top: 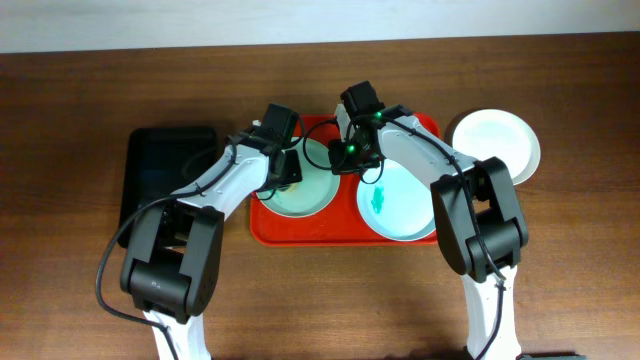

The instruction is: Clean dirty plates on tray and stack at the side

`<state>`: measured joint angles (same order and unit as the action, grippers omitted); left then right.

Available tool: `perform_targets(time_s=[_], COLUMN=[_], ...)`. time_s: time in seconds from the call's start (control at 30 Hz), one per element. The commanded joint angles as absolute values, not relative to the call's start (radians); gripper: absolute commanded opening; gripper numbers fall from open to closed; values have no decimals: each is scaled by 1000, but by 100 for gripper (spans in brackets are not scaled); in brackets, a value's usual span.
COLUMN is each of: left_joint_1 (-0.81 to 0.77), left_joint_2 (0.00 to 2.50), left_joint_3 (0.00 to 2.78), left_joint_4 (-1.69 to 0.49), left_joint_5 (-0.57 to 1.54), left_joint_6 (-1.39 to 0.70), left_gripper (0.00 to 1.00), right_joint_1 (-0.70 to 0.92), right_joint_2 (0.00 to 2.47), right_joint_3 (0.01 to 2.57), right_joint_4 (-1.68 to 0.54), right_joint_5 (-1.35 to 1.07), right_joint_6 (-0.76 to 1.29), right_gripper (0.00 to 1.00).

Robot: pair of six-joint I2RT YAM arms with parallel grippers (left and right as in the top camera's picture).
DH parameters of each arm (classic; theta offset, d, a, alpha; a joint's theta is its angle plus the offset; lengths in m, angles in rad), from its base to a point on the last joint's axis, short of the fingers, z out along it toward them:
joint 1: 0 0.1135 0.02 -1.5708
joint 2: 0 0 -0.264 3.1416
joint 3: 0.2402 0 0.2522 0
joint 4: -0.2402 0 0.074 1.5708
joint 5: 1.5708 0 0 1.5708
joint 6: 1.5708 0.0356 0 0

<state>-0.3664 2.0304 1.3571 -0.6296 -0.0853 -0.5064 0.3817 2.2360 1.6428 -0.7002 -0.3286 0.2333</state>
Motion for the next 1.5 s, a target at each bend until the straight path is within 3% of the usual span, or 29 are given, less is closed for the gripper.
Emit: perform_targets(time_s=[0.0,0.17,0.37,0.47,0.6,0.8,1.0,1.3,1.47], left_joint_1=[-342,-342,-342,-344,-344,-343,-343,-312,-163], left_joint_2=[2059,2028,2009,2018,2043,2046,2045,1983,1900], left_joint_3=[1376,1465,1481,1452,1417,1385,1389,1497,1514], left_joint_4=[-738,-812,-807,-801,-802,-820,-868,-881,-901], left_joint_5=[-388,-349,180,274,192,-279,-560,-323,-111], left_joint_6=[-511,-511,-511,-511,-499,-499,-500,-500,-500], left_gripper=[0,0,0,0,0,0,0,0,0], right_joint_1=[373,373,373,373,373,373,373,373,375], right_joint_2=[2264,2264,2264,2264,2264,2264,2264,2204,2138], right_joint_3=[1621,1620,1620,1620,1620,1620,1620,1623,1649], right_joint_4=[-712,-715,-715,-715,-715,-715,-711,-692,-718], right_joint_5=[-277,-277,-277,-277,-277,-277,-277,-277,-212], right_joint_6=[238,238,238,238,237,237,237,190,108], right_gripper=[4,4,4,4,4,4,4,4,4])
